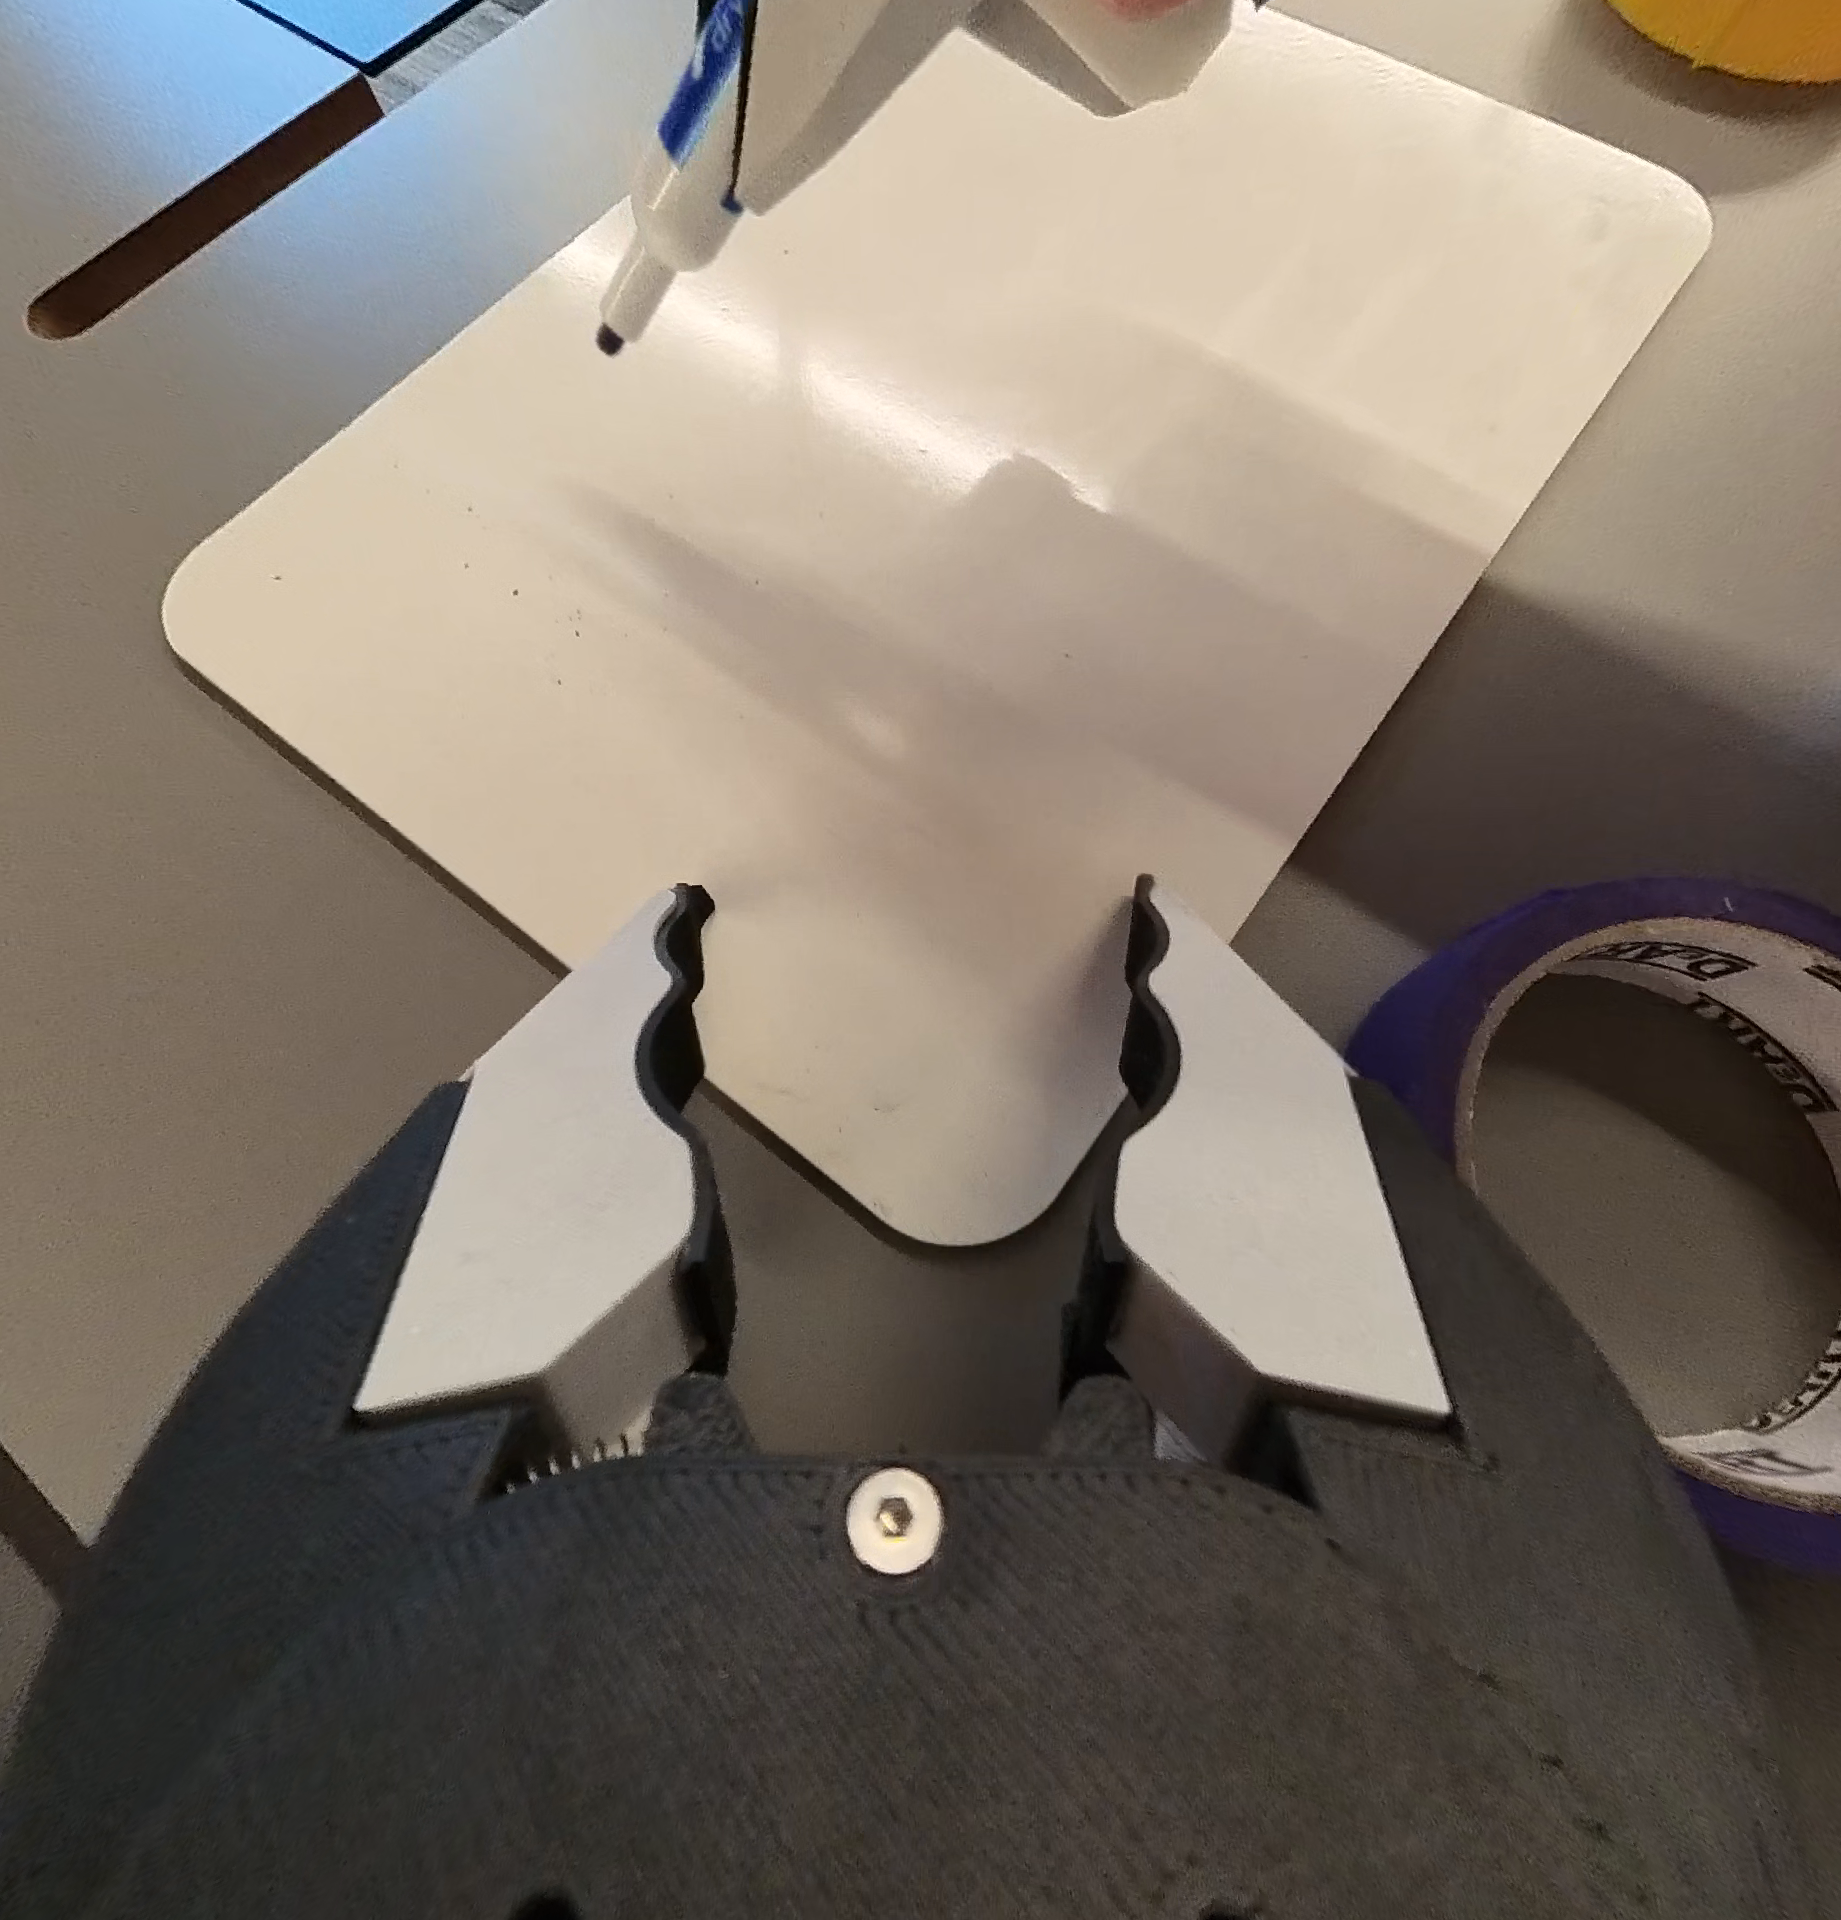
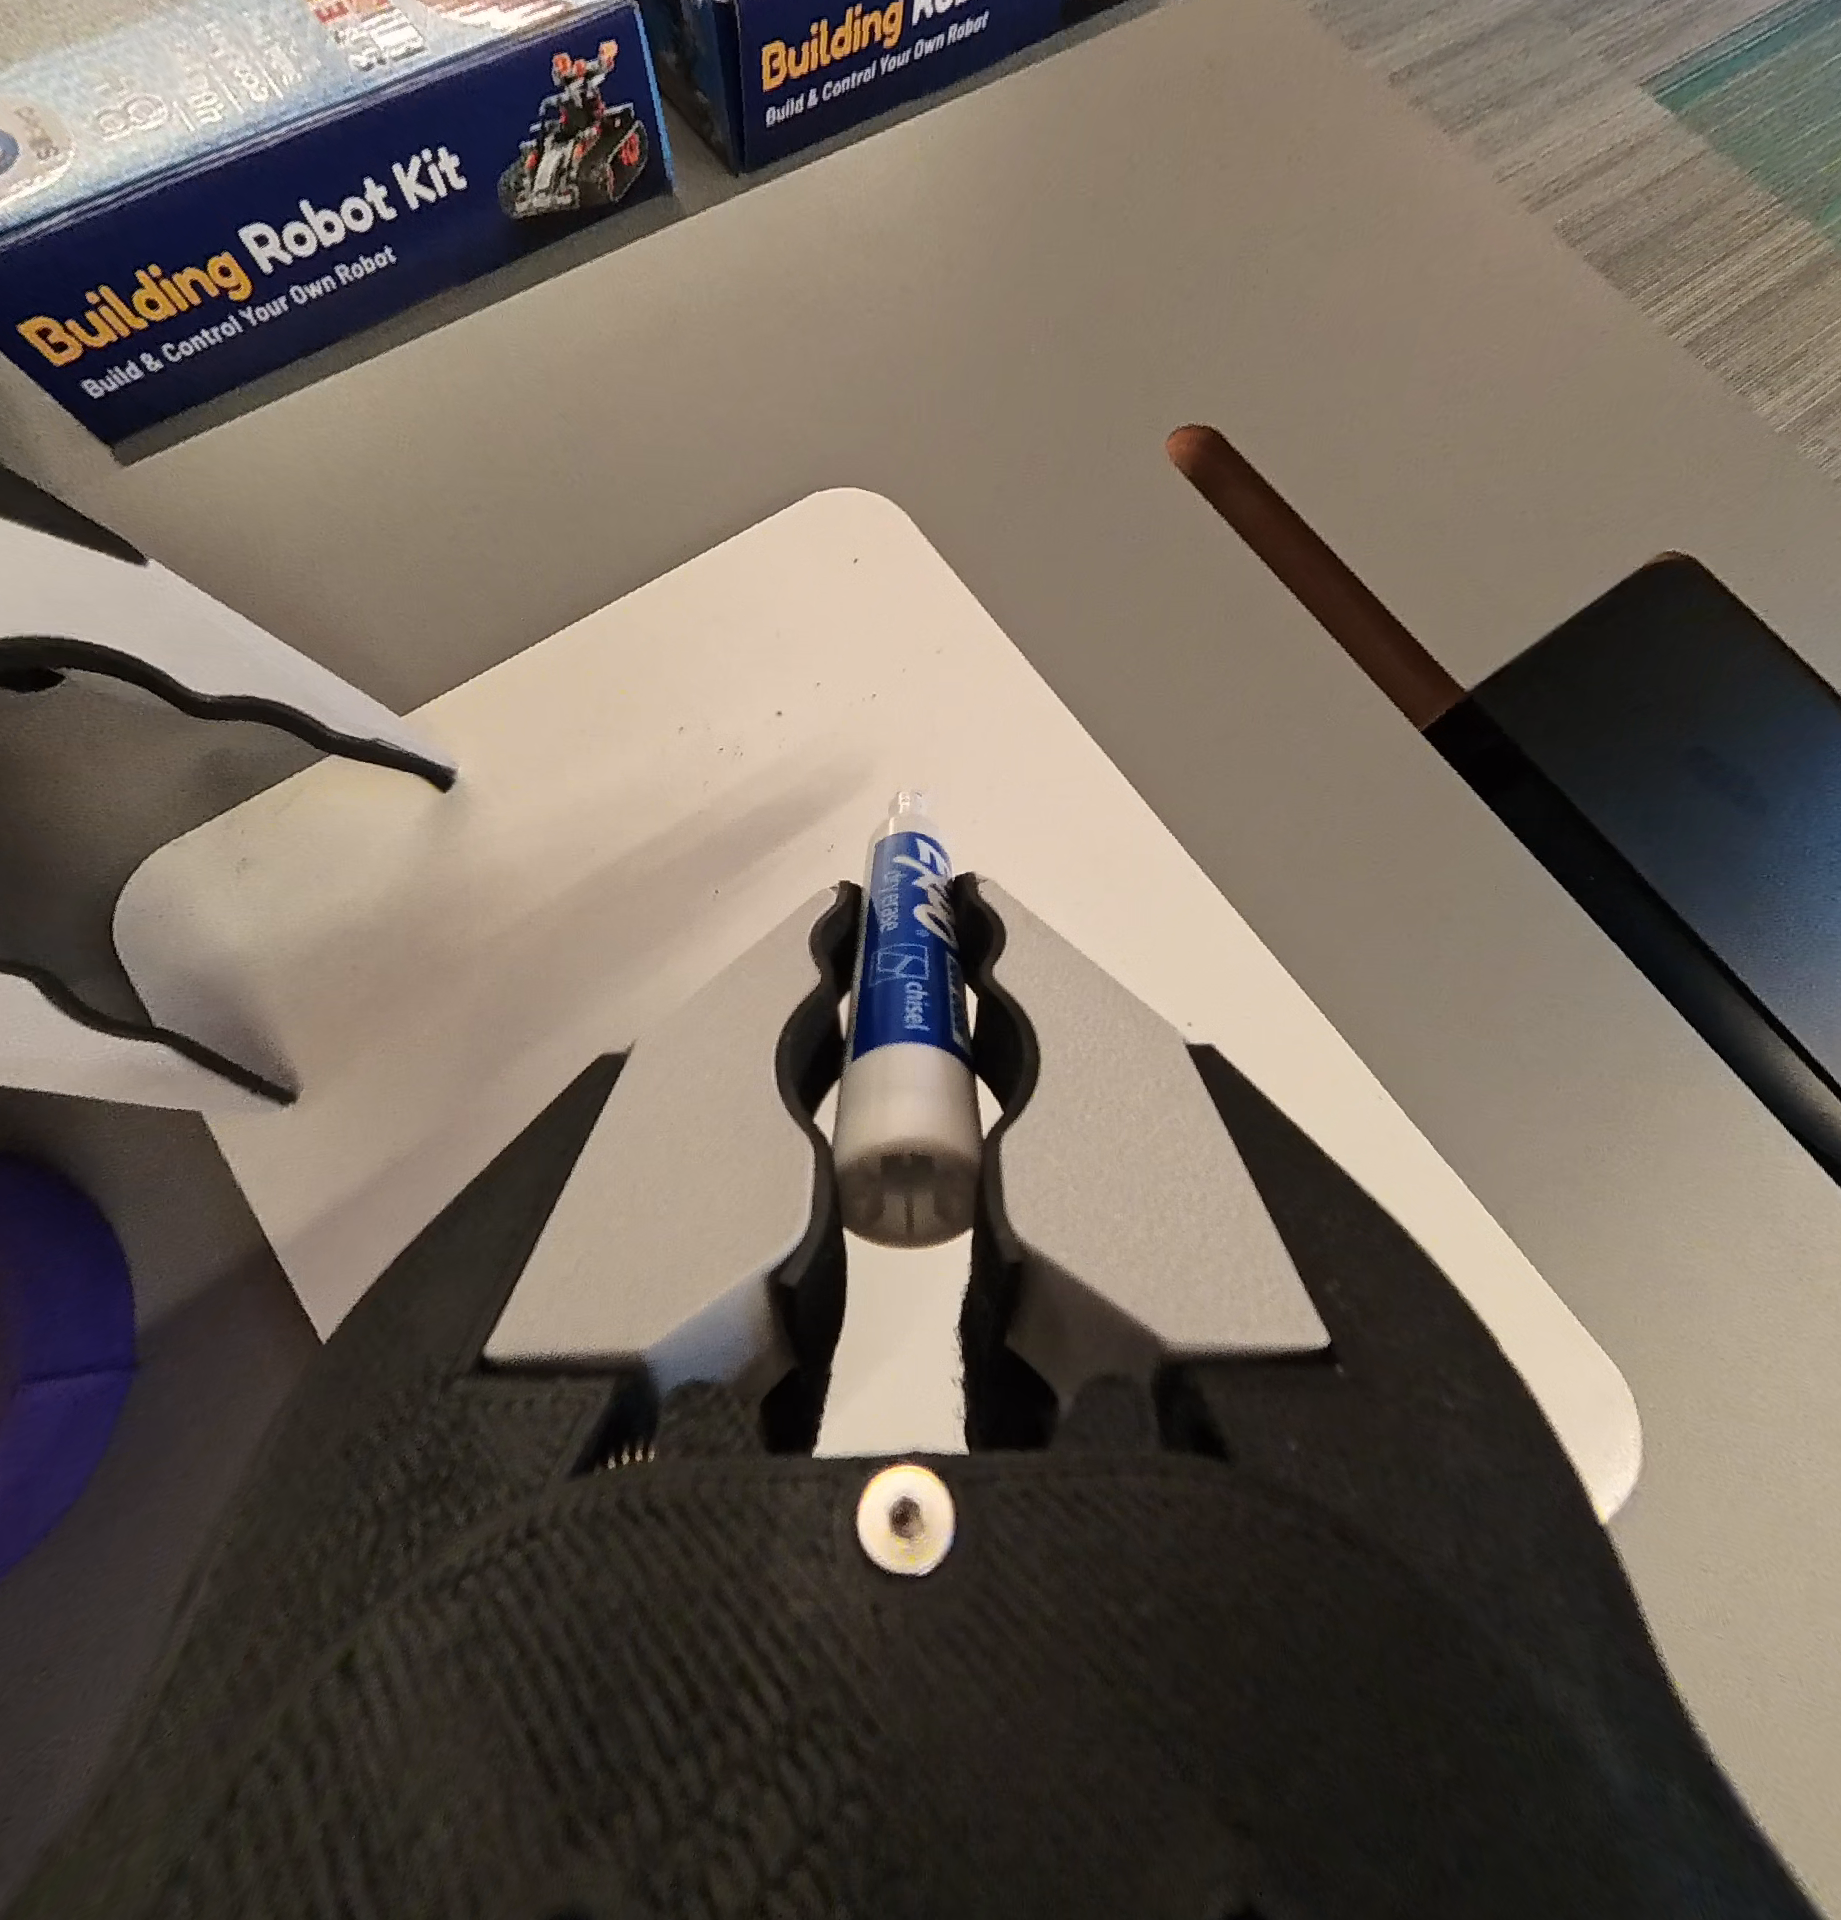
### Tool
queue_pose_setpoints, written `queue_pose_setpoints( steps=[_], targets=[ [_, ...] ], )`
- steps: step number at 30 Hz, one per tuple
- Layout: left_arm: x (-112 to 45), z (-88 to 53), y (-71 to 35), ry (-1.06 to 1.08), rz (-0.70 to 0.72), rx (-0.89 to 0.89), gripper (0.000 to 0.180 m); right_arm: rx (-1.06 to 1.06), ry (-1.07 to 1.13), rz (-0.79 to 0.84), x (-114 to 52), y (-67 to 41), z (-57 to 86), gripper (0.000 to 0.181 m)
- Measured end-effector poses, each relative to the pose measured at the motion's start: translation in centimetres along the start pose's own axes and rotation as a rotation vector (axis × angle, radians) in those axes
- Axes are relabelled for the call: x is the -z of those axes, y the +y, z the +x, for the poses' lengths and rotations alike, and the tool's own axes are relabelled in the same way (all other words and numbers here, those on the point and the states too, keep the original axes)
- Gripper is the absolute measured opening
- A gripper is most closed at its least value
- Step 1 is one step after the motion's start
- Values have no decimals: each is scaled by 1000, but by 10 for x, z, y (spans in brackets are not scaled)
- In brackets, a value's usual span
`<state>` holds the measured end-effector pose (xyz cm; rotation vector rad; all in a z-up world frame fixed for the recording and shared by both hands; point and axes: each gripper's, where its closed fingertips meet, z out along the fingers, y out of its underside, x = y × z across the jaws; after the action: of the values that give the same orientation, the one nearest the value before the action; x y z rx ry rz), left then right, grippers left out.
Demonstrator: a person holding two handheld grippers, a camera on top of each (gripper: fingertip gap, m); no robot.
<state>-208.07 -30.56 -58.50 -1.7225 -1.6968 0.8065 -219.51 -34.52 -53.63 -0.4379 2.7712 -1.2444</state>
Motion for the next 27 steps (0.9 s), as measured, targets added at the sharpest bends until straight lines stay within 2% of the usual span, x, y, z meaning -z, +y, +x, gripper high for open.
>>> queue_pose_setpoints(
  steps=[8,14,18,27],
  targets=[
    [0,1,0,-4,1,7,81,89,-27,-81,-11,-6,1,17],
    [0,-2,2,-42,-12,33,103,161,-4,-127,-21,-8,5,17],
    [0,-1,2,-35,-6,31,94,170,-2,-143,-25,-8,5,17],
    [0,0,1,-32,-6,31,93,223,30,-161,-26,-7,7,17]
  ],
)
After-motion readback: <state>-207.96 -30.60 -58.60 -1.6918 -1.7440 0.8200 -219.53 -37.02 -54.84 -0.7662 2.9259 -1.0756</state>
